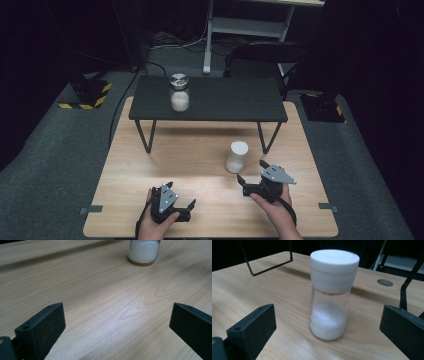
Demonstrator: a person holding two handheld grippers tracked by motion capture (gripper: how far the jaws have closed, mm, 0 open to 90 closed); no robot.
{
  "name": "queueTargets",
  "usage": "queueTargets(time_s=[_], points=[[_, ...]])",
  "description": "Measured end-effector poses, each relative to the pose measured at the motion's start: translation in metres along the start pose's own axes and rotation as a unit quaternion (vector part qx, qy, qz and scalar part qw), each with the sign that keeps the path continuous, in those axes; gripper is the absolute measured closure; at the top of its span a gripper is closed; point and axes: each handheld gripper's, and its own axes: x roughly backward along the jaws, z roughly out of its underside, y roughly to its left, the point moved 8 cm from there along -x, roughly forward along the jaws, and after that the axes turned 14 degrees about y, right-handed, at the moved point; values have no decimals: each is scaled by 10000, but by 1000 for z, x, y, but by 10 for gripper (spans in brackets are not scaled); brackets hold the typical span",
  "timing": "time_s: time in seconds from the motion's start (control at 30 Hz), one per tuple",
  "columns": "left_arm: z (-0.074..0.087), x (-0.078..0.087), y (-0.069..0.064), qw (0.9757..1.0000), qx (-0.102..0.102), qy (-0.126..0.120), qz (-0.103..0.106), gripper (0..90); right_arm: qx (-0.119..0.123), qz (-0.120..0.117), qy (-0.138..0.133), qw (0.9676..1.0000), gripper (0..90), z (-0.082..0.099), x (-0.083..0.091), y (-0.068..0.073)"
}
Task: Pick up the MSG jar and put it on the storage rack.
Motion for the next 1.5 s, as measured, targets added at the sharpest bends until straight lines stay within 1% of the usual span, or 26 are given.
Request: queueTargets(time_s=[0.2, 0.37, 0.4, 0.57, 0.7, 0.77, 0.8, 0.83, 0.9, 0.93, 1.0, 1.07, 1.1, 1.2, 1.33, 1.4, 1.5], points=[[0, 0, 0, 10000, 4, 3, 13, 5, -36, -42, -63, 10000, 3, -12, -8, -1], [0, 0, 1, 10000, 10, 3, 26, 5, -36, -49, -77, 10000, 3, -17, -15, -1], [0, 0, 1, 10000, 1, 0, 27, 5, -68, -47, -94, 9999, 3, -19, -18, -1], [0, 0, 1, 10000, 3, -4, 36, 5, -110, -45, -98, 9999, 22, -23, -26, 0], [0, 0, 1, 10000, 8, -13, 55, 5, -228, -45, -146, 9996, 74, -25, -34, -1], [0, 0, 1, 10000, 12, -15, 61, 5, -253, -45, -154, 9996, 83, -25, -35, -2], [0, 0, 1, 10000, 23, -13, 63, 5, -304, -25, -179, 9994, 110, -25, -39, -2], [0, 0, 2, 10000, 26, -12, 65, 5, -333, -31, -181, 9993, 117, -25, -40, -3], [0, 0, 2, 10000, 32, -10, 68, 5, -360, -48, -214, 9991, 144, -26, -43, -4], [0, 0, 2, 10000, 51, -16, 74, 5, -360, -48, -214, 9991, 144, -26, -43, -4], [1, 0, 2, 10000, 53, -22, 75, 5, -430, -40, -259, 9987, 203, -26, -46, -4], [1, 0, 2, 10000, 58, -24, 75, 5, -450, -37, -260, 9986, 212, -26, -47, -5], [1, 0, 2, 9999, 76, -29, 85, 5, -508, -48, -287, 9983, 246, -26, -47, -6], [1, 0, 2, 9999, 88, -25, 94, 5, -556, -68, -289, 9980, 277, -25, -50, -7], [1, 0, 2, 9999, 116, -34, 100, 5, -565, -88, -303, 9979, 297, -23, -51, -7], [1, 0, 2, 9999, 101, -28, 89, 5, -544, -88, -343, 9979, 327, -23, -52, -6], [1, 0, 2, 9999, 107, -25, 93, 5, -501, -47, -381, 9980, 334, -22, -52, -4]])
